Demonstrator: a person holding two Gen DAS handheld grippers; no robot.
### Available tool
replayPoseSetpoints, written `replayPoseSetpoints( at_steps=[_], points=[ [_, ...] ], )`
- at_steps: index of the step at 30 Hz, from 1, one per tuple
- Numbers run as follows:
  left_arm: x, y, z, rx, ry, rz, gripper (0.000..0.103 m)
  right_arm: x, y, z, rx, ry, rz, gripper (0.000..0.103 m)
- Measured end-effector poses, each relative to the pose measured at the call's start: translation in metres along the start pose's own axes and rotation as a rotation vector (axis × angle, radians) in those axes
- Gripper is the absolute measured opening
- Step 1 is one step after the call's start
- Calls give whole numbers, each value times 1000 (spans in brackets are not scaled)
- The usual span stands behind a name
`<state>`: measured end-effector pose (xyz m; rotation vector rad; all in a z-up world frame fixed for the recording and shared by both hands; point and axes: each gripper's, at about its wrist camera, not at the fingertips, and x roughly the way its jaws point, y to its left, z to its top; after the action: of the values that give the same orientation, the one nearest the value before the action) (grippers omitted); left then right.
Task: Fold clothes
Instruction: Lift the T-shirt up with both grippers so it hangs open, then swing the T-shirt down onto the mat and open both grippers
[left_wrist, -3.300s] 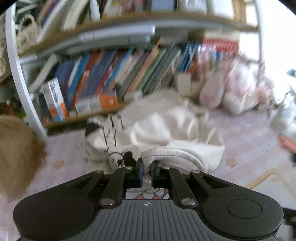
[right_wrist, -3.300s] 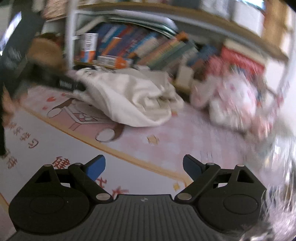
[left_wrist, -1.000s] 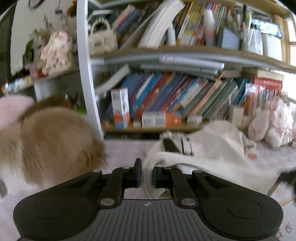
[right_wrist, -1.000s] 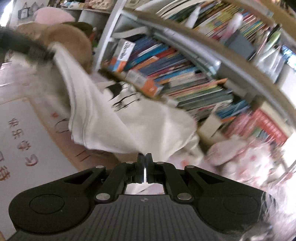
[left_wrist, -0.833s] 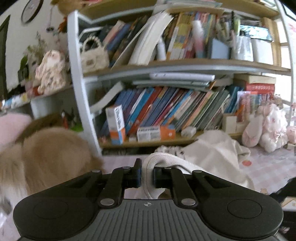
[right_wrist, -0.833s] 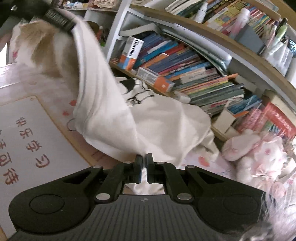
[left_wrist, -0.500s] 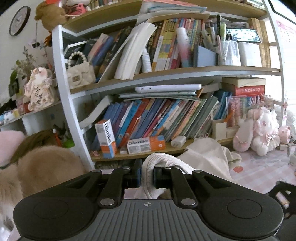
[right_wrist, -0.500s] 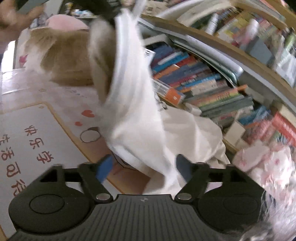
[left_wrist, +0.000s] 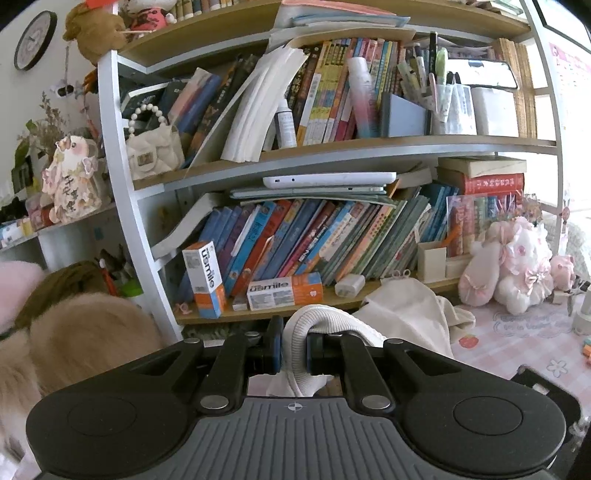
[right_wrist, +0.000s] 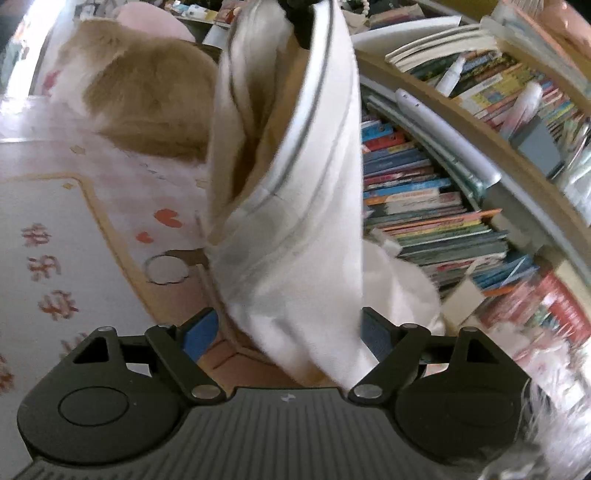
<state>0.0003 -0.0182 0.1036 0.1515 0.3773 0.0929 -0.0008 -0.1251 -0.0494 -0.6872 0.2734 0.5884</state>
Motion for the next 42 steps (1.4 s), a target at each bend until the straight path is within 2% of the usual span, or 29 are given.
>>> replayPoseSetpoints(
  at_steps=[5,9,13,14,15,17,20,24,28,30,32,35,37,40,42],
  points=[
    [2,9,-4,-17,13,-4,11,-14,-24,-3,88,4,-40,82],
    [3,14,-6,-21,24,-21,11,-5,-26,4,26,5,-23,82],
    [0,20,-12,-31,36,-37,11,13,-26,16,-13,33,23,76],
    [-1,22,-14,-35,39,-40,11,16,-27,17,-9,45,31,61],
    [-2,24,-16,-39,42,-44,11,18,-28,18,5,67,44,34],
    [-4,29,-22,-41,55,-47,11,20,-32,17,47,110,74,4],
    [-6,41,-38,-64,101,-61,11,7,-42,16,118,125,87,3],
    [-11,53,-56,-90,133,-101,11,-33,-62,22,170,80,-17,3],
    [-36,50,-44,-57,-10,-111,11,-87,-87,51,206,-32,-154,2],
    [-59,53,-21,-49,-152,-95,10,-117,-100,77,200,-122,-221,2],
    [-86,66,11,-102,-295,-86,10,-153,-114,109,168,-239,-293,2],
    [-136,94,61,-212,-541,-107,10,-212,-125,160,44,-453,-428,2],
    [-167,113,89,-284,-694,-163,10,-250,-129,186,-18,-613,-510,2],
    [-198,130,115,-342,-848,-244,11,-303,-136,215,-58,-829,-581,2],
    [-206,131,124,-341,-894,-259,11,-323,-143,223,-60,-898,-582,3]
  ],
)
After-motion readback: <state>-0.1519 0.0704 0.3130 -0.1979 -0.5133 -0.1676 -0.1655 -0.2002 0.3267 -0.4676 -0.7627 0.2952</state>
